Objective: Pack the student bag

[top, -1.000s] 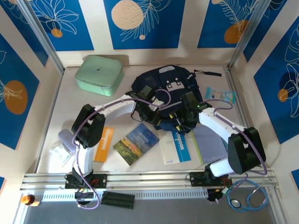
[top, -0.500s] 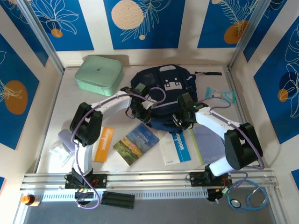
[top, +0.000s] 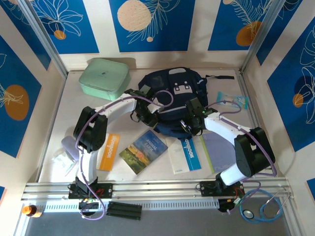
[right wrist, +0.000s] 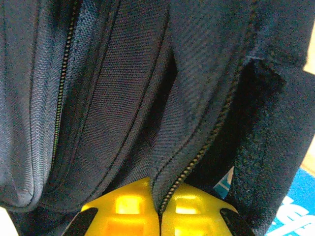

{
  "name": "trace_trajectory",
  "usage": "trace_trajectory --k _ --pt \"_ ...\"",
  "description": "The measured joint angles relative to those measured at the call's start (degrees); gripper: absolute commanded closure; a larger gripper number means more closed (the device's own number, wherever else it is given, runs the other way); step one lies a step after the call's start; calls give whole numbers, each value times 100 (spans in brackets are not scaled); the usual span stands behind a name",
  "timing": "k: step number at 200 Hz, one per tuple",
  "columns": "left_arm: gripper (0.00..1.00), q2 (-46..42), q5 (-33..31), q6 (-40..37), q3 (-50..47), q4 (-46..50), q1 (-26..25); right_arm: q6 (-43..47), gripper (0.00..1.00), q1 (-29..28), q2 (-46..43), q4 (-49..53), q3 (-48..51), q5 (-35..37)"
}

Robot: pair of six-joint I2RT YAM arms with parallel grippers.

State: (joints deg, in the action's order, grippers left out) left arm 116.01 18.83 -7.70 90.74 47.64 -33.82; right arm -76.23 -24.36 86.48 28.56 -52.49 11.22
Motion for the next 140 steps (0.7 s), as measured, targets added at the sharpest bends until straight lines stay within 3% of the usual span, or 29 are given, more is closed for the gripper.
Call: trace_trajectory --k 53,140 --pt "97 0 48 -190 -184 -188 136 68 100 2 0 2 0 31" --pt "93 229 22 -234 44 -212 540 125 100 2 0 48 0 61"
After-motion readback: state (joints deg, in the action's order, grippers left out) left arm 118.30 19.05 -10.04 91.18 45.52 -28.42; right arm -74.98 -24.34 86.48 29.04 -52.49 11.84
